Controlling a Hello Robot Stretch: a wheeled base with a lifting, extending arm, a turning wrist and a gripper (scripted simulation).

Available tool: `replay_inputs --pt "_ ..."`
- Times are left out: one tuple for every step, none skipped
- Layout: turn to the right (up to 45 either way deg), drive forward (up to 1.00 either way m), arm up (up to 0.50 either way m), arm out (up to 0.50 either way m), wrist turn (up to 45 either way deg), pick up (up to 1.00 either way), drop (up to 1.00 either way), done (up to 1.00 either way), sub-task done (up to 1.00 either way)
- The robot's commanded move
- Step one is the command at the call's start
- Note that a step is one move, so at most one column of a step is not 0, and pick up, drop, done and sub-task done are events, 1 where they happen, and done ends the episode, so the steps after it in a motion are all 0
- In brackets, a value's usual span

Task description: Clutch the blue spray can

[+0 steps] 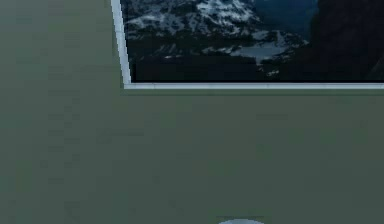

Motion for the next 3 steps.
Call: replay_inputs --pt "0.0 0.00 0.00 0.00 45.0 0.00 0.00 0.00 0.00" --pt "0.0 0.00 0.00 0.00 45.0 0.00 0.00 0.00 0.00" --pt "0.0 0.00 0.00 0.00 45.0 0.00 0.00 0.00 0.00"
